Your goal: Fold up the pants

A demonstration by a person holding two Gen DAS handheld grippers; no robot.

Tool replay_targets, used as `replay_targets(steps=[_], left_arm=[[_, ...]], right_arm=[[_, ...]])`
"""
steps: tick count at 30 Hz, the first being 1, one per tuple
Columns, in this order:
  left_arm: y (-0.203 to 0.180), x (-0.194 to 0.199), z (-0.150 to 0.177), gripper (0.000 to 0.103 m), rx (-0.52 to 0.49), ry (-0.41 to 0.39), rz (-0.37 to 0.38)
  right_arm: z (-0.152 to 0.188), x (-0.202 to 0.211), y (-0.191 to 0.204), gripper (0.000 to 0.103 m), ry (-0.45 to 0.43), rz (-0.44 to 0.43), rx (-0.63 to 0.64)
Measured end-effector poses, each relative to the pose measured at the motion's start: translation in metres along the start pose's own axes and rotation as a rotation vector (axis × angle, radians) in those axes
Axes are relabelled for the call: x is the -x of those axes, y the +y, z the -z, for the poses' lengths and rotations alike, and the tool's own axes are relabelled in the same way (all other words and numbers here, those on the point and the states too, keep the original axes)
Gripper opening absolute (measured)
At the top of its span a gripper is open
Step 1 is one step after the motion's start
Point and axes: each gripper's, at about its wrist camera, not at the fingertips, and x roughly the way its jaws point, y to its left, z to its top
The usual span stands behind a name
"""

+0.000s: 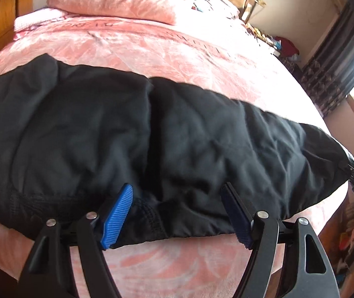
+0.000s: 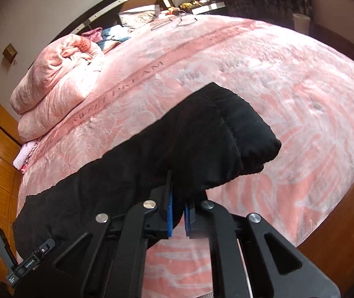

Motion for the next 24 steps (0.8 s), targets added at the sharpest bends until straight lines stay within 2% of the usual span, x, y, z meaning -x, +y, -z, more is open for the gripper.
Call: replay_targets(steps=[5,10,14,19,21,24], left_arm=[[0.037,0.041,-0.004,0.076,0.069,-0.079,-0.037],[0.067,0.048,-0.005,0.078,0.132,-0.078,-0.059],[0.096,0.065,-0.009,0.078,0.19,-0.141,-0.112],[0.15,0.096,-0.016,0.079,0.302,-0.24,-0.195],[0.168,0.101,-0.014,0.08,0.335,-0.247,-0.215],[0.185,0.102,-0.008,0.08,0.371,-0.24,-0.219]], right_arm=[[-0.009,0.026,0.1,0.007,-0.087,-0.1,0.241],[0.019,0.024,0.198,0.009,-0.077,-0.18,0.485],[0.057,0.004,0.256,0.009,0.02,-0.263,0.612],[0.113,-0.029,0.303,0.009,0.156,-0.295,0.727],[0.135,-0.041,0.313,0.009,0.189,-0.269,0.761],[0.155,-0.056,0.32,0.02,0.242,-0.222,0.807]])
